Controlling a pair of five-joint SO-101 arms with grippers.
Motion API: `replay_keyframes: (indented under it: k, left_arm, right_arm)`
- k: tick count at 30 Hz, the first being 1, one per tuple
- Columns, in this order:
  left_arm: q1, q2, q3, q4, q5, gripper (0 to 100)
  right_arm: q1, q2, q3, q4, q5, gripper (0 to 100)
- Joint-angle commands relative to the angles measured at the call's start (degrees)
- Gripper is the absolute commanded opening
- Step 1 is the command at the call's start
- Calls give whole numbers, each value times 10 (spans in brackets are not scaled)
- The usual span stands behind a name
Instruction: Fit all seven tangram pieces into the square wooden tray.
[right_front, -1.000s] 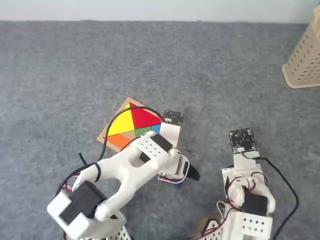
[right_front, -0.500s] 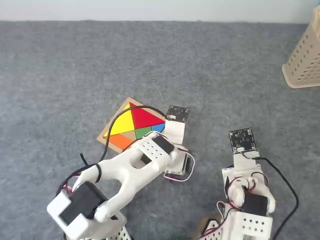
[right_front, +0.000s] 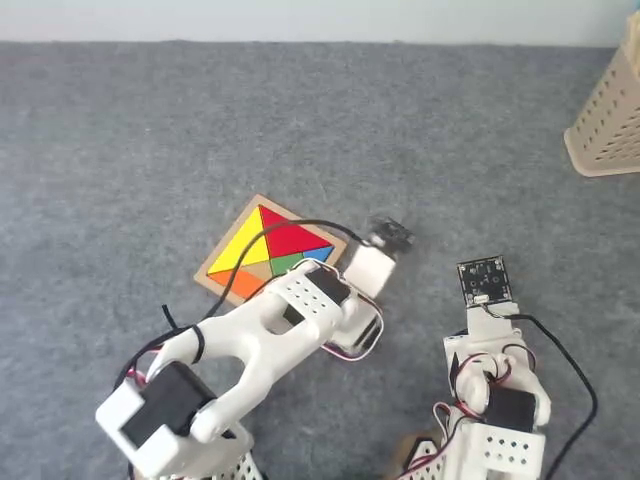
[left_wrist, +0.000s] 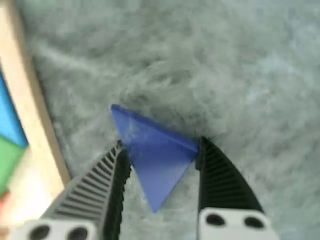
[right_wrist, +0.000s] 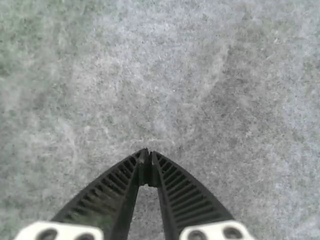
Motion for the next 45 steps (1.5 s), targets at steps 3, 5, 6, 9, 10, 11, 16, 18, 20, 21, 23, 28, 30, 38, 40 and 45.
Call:
replay_keyframes:
  k: [3, 5, 6, 9, 10, 11, 16, 18, 20, 21, 23, 28, 30, 38, 40, 45]
  left_arm:
    - [-5, -13, -24, 2, -175, 24]
    - [-5, -14, -33, 16, -178, 24]
    - [-6, -14, -40, 28, -178, 23]
    - [-4, -14, -74, 94, -197, 22]
    - [-2, -15, -86, 120, -213, 20]
    - [-1, -18, -96, 144, -227, 14]
    - [-5, -141, -87, 204, -252, 14]
    - [-19, -215, -65, 222, -271, 14]
    - [-54, -285, -33, 228, -310, 14]
    - [-83, -318, -12, 227, -332, 14]
    - [-135, -375, 33, 212, -376, 14]
    - [-182, -481, 152, 138, -404, 15]
    - [-177, -509, 186, 107, -404, 15]
    - [-184, -494, 211, 57, -404, 16]
    - [-198, -462, 202, 40, -404, 16]
    - [-247, -365, 171, -18, -431, 16]
  right_arm:
    - [7, -8, 4, -7, 6, 6]
    - [7, -8, 4, -7, 6, 6]
    - [7, -8, 4, -7, 6, 6]
    - [7, -8, 4, -7, 6, 6]
    - [7, -8, 4, -7, 6, 6]
    - [7, -8, 4, -7, 6, 6]
    - [7, -8, 4, -7, 6, 6]
    - [7, -8, 4, -7, 6, 6]
    - [7, -8, 4, -7, 6, 6]
    - [7, -8, 4, -7, 6, 6]
    - [7, -8, 4, -7, 6, 6]
    - [7, -8, 4, -7, 6, 6]
    - [7, -8, 4, -7, 6, 6]
    - [7, -8, 4, -7, 6, 6]
    - [7, -8, 4, -7, 6, 6]
    - [7, -8, 4, -7, 6, 6]
